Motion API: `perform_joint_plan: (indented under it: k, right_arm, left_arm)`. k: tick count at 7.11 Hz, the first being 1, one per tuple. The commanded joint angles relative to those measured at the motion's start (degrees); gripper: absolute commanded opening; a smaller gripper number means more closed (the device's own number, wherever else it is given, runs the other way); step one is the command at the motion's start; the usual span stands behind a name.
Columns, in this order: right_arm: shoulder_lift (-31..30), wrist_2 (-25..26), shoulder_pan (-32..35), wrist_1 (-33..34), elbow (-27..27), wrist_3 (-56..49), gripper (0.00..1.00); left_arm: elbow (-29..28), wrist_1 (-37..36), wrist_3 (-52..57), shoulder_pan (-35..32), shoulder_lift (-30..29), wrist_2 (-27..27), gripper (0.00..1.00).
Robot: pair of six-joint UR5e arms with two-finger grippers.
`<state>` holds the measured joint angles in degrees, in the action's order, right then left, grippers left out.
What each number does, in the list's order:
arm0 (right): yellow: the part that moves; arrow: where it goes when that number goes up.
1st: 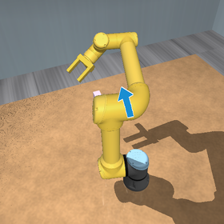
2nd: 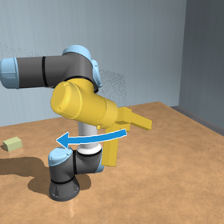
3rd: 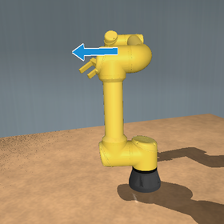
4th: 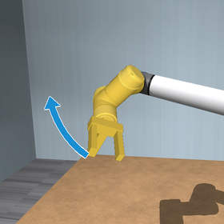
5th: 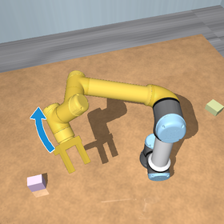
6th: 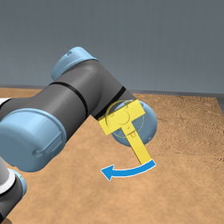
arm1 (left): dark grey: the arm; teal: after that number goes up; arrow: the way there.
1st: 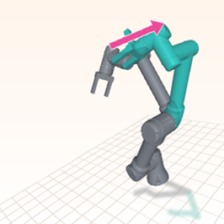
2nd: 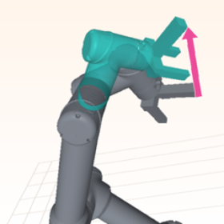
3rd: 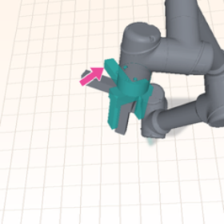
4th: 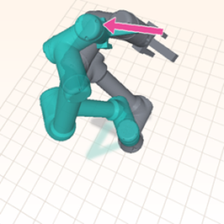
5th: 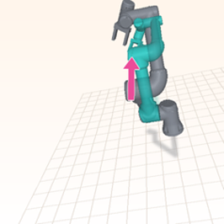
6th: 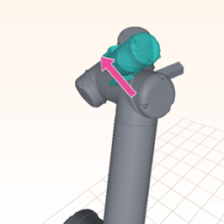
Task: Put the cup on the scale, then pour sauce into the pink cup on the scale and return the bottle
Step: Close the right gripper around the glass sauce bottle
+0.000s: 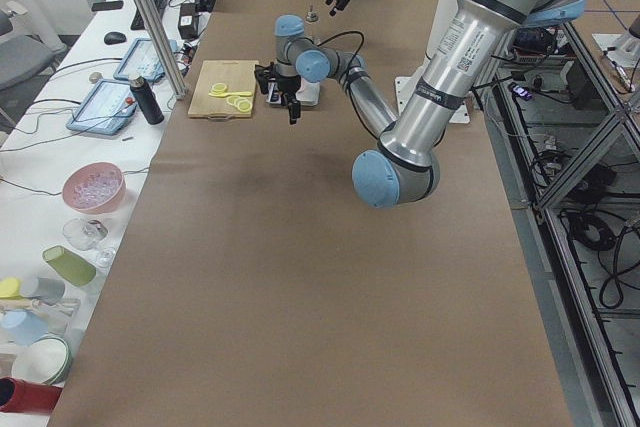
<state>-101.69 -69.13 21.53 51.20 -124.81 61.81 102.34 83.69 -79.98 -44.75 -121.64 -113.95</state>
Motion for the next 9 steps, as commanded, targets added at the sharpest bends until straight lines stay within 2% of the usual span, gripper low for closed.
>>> perform_joint_plan:
  k: [1,2,5,7,9]
  right_arm:
    - [0.79,6.17,-3.24,-10.47,7.8,-0.63,0.99]
    - [0.79,7.85,-3.59,-14.08,9.74,-0.98,0.98]
    - [4.48,13.39,-4.65,-15.25,14.14,-4.41,0.98]
    - [4.48,14.46,-4.65,-16.56,14.94,-6.77,0.98]
    - [7.53,15.51,-4.48,-22.0,20.98,-7.93,0.96]
  left_arm:
    - [-0.38,0.07,0.17,0.1,0.09,0.39,0.99]
    - [-0.56,0.07,0.17,0.19,0.09,0.39,0.99]
    - [-1.17,0.07,1.49,0.19,0.09,0.75,0.99]
    - [-1.35,0.07,1.49,0.19,0.0,0.75,0.99]
    - [-1.88,0.07,2.28,0.19,-0.09,1.53,0.99]
